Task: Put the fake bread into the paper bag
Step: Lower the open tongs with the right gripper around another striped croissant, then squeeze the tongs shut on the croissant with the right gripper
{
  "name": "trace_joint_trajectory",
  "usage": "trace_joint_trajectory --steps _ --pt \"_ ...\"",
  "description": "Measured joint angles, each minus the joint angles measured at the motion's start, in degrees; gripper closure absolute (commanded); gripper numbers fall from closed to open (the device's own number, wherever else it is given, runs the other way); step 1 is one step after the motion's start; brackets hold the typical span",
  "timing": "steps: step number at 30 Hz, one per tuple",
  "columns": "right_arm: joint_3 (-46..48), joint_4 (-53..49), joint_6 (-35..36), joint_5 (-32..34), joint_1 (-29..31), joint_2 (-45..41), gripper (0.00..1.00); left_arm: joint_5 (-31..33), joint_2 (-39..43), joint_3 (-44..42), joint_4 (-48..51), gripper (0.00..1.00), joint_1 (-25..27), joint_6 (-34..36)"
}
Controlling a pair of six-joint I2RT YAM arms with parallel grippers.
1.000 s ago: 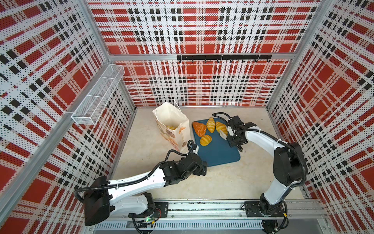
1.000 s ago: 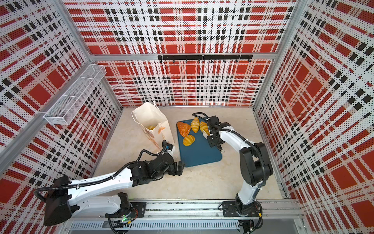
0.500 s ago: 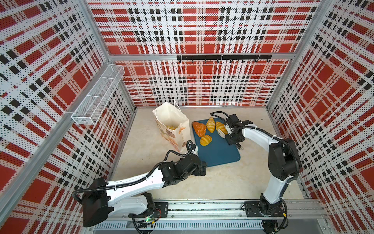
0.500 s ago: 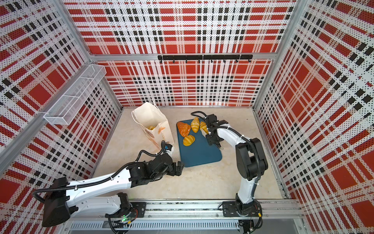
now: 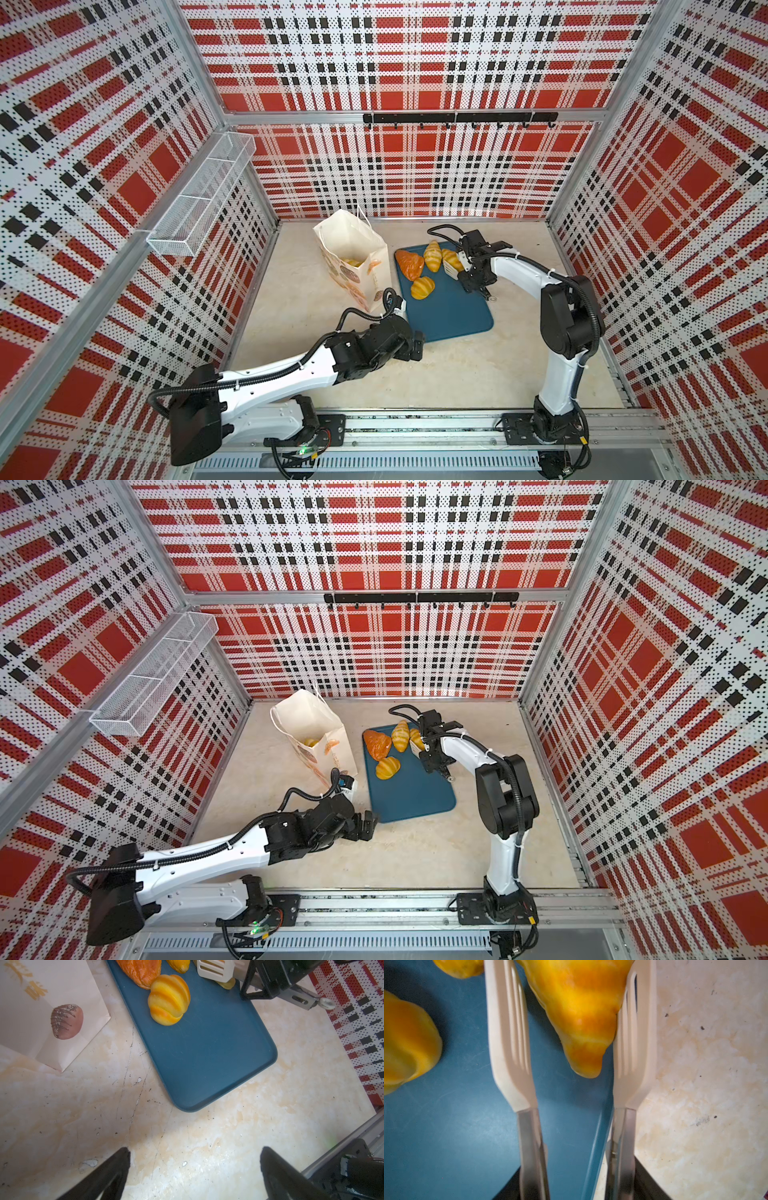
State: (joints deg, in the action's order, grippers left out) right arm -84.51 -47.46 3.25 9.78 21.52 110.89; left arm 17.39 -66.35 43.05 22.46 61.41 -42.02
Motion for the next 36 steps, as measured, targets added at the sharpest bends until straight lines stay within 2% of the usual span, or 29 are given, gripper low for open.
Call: trace_joint_trajectory --steps 4,11,19,36 --pt "-0.46 -0.37 0.31 -0.02 -0.02 0.35 0.46 0.02 0.00 0.00 0.02 0.01 0.00 -0.02" --pt "-0.92 -0.94 0.66 0.04 -0.02 0.83 0.59 0.22 0.00 0.00 0.07 0.01 -0.22 -0.11" --pt "-0.26 -0.76 0.61 0.17 -0.02 0.68 0.65 0.44 0.00 0.00 0.07 0.01 -0.26 -0.15" --pt "7.93 -0.35 -1.57 -2.05 0.02 -9.16 0.66 1.55 1.25 0.00 0.48 0.01 0.52 -0.09"
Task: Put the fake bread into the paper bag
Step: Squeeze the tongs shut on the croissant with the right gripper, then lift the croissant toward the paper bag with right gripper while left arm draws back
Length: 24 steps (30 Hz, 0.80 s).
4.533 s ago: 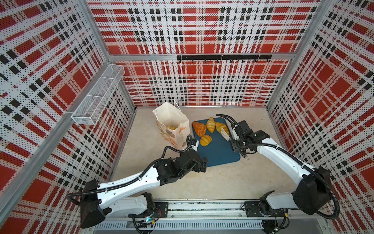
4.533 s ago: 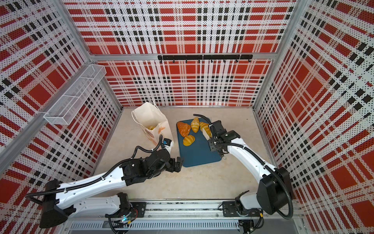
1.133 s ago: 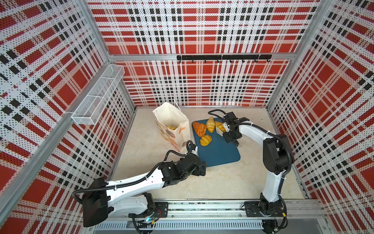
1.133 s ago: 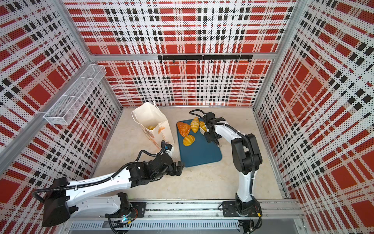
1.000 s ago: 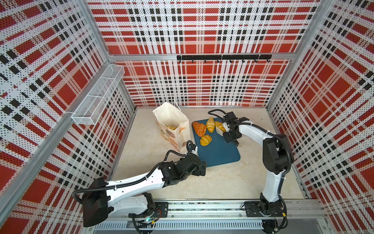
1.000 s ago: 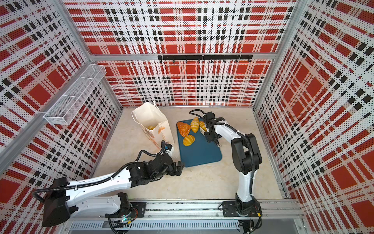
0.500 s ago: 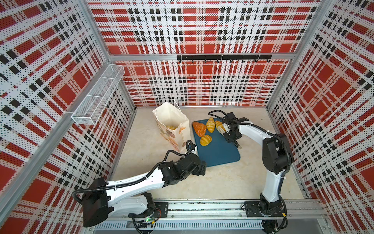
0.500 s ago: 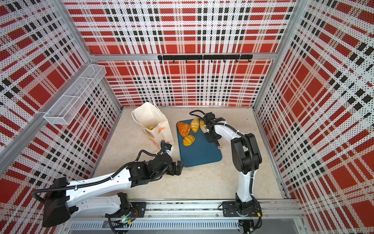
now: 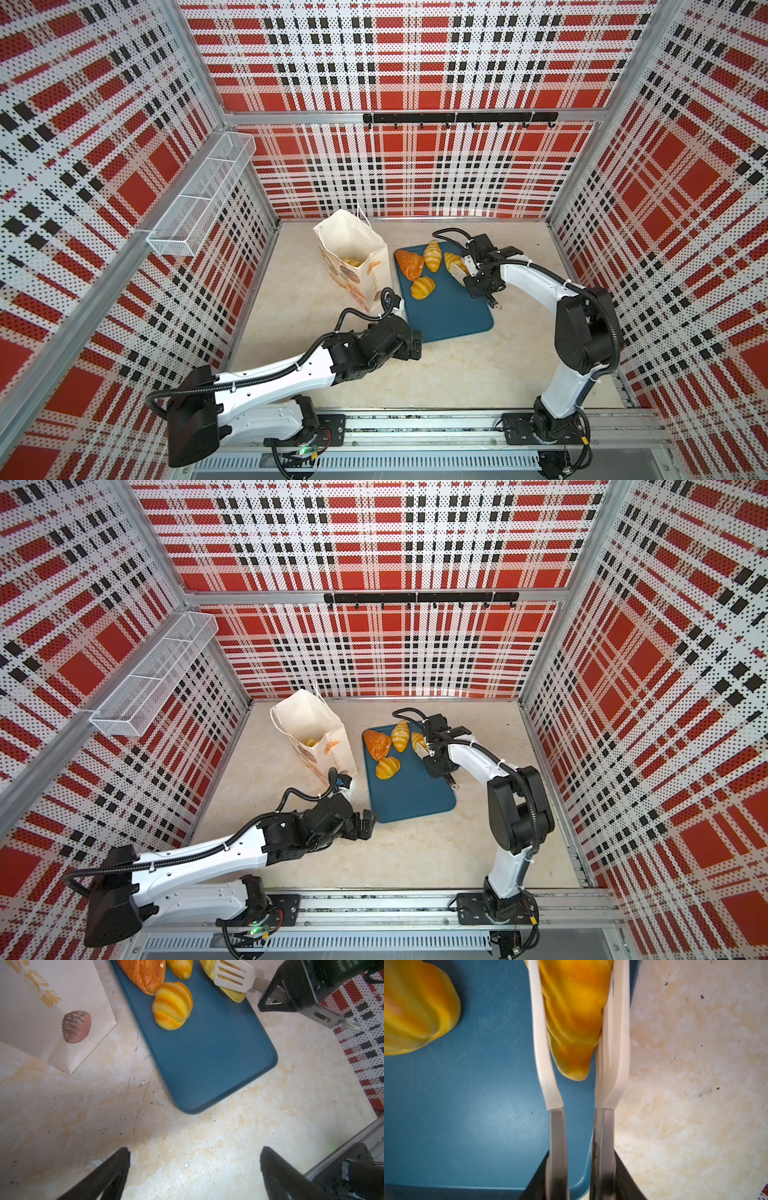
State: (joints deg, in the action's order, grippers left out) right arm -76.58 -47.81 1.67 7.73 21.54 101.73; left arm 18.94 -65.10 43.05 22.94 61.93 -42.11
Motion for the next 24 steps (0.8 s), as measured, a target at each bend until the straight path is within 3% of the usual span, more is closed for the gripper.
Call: trace_joint_trajectory --steps 24 --pt "8.74 0.26 -6.25 -3.89 4.66 -15.28 0.64 3.43 3.98 0.00 -0.04 0.01 1.03 0.98"
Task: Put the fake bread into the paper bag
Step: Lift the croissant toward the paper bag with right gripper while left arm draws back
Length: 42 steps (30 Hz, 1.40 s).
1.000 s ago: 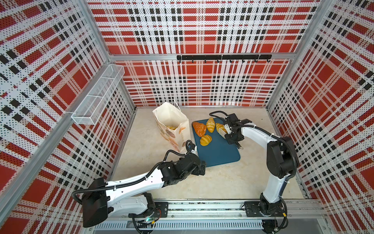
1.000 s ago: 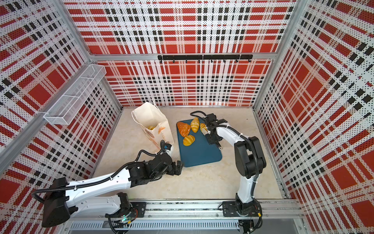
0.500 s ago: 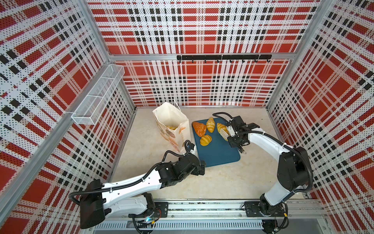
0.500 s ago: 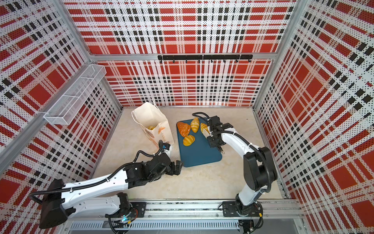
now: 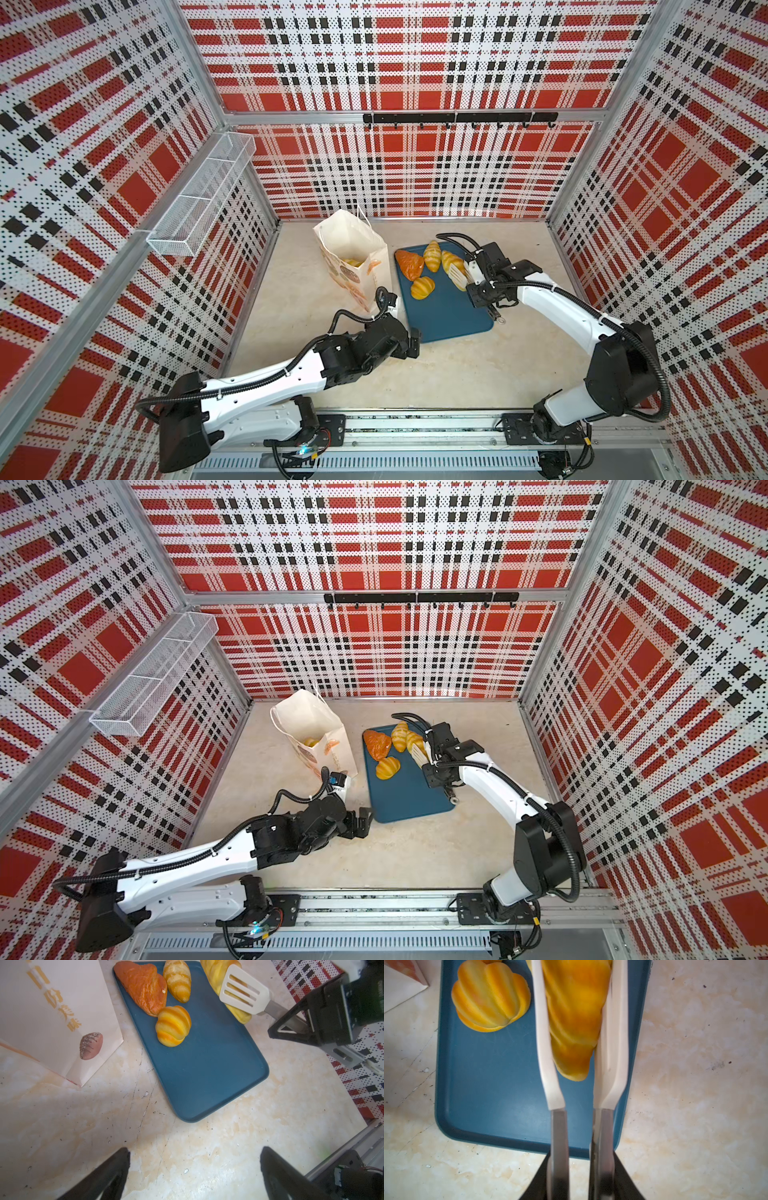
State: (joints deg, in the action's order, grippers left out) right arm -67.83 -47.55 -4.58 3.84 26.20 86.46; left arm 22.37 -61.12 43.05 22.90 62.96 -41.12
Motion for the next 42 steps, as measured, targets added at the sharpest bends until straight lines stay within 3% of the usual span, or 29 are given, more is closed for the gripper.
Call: trace_joint_trajectory --steps 13,30,42 --pt "0.57 0.04 -4.28 -1.81 4.31 -6.19 0.63 2.58 5.84 0.00 1.99 0.00 0.15 0.55" --pt "-1.42 -0.11 -7.28 -2.49 9.97 -7.78 0.62 6.93 11.78 1.57 8.00 0.01 0.02 2.99" --pt "-6.60 0.74 -8.15 -2.84 14.03 -7.76 0.61 6.97 16.06 4.96 13.62 0.01 -3.74 4.83"
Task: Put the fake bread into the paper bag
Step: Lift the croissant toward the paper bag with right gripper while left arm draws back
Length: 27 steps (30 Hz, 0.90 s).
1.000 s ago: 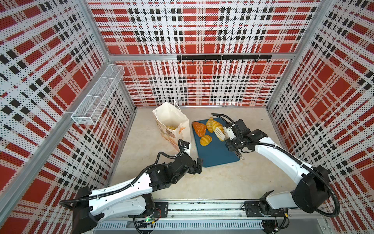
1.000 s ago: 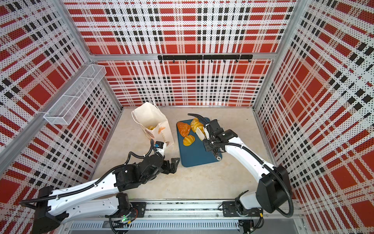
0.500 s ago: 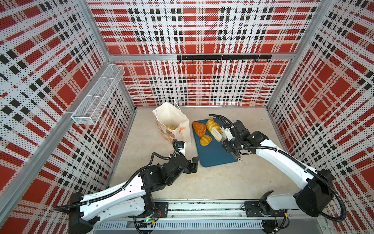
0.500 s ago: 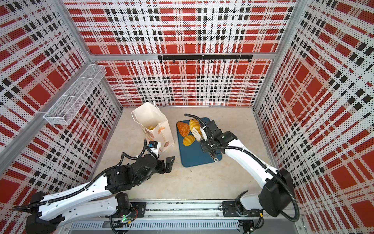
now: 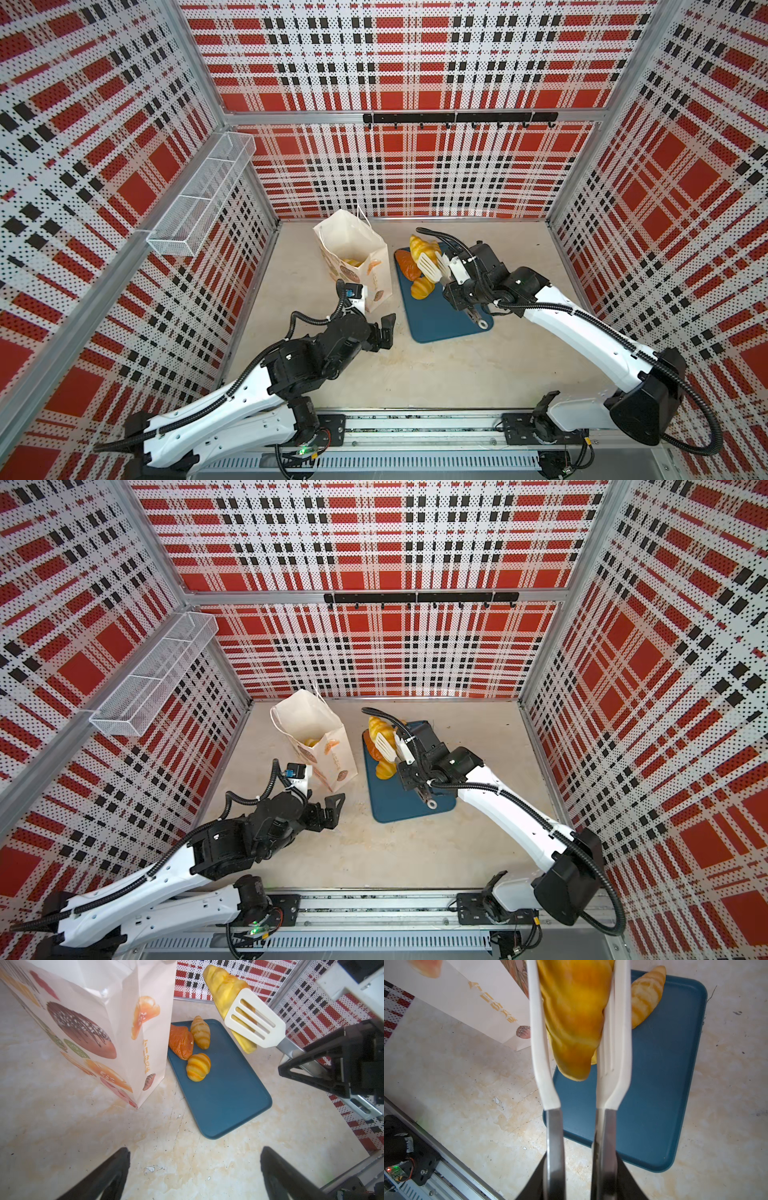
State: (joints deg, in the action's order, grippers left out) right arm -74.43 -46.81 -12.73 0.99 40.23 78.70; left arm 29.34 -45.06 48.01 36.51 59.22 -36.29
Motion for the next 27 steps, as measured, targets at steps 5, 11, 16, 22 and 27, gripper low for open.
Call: trace_joint_trajectory --steps 5,11,16,22,27 --pt "-3.21 0.44 -0.17 -0.81 0.83 0.31 0.61 -0.50 2.16 2.23 1.84 0.01 -2.69 1.31" --pt "-7.80 0.35 -0.13 -1.40 1.84 1.97 0.60 -1.68 3.06 3.85 3.65 0.01 -5.29 2.82" --pt "-13.00 0.35 0.46 -2.12 2.95 4.52 0.60 -3.34 3.06 4.96 5.29 0.01 -7.67 4.04" --pt "-19.89 0.35 1.77 -2.73 4.57 9.03 0.59 -5.22 3.50 5.92 5.97 0.00 -10.67 5.53" --pt "-24.76 0.39 2.71 -3.39 6.29 12.96 0.59 -6.75 4.59 5.95 6.16 0.01 -13.92 6.43"
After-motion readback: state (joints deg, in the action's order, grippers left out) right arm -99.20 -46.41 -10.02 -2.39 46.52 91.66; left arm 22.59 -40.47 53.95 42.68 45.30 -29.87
